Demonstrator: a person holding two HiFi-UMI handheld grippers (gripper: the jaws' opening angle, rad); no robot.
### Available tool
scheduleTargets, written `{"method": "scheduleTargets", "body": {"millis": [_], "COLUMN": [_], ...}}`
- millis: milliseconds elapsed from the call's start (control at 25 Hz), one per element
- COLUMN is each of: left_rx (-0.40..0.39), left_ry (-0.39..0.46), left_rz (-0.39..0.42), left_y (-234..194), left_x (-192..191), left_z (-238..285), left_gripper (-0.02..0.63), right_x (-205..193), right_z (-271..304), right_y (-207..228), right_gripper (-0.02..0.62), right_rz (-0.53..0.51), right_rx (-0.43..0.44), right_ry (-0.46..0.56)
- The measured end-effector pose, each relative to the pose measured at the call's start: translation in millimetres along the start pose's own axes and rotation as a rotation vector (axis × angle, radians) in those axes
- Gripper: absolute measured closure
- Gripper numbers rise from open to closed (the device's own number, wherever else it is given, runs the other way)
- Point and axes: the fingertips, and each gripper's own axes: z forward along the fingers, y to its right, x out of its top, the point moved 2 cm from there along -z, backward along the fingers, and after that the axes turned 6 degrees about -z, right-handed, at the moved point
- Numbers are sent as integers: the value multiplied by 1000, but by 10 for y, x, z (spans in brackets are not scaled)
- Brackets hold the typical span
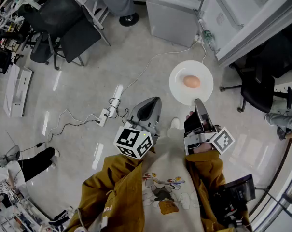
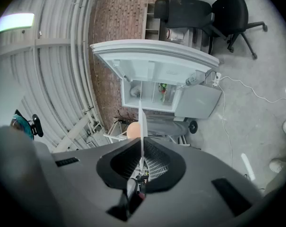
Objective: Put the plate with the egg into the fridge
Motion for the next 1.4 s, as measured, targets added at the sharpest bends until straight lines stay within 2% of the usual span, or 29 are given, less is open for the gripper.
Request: {"method": "scheduleTargets", "body": {"millis": [320, 600, 1080, 1400], "left_rx": [-2, -7, 22, 80], "left_ry": [-2, 4, -5, 10], "left_rz": [-10, -14, -23, -21], "left_y": [1, 27, -27, -527], "left_x": [-54, -85, -107, 12], "left_z": [18, 12, -87, -515], "left_gripper": [598, 598, 598, 598], "right_x": [3, 18, -57, -450], "right_z": [-31, -38, -22, 274], "right_y": [30, 30, 72, 60], "right_gripper": [574, 575, 575, 575], "right_rz": [-4, 36, 53, 44], "right_rx": [-5, 26, -7, -18], "right_ry": [-6, -2, -20, -45]}}
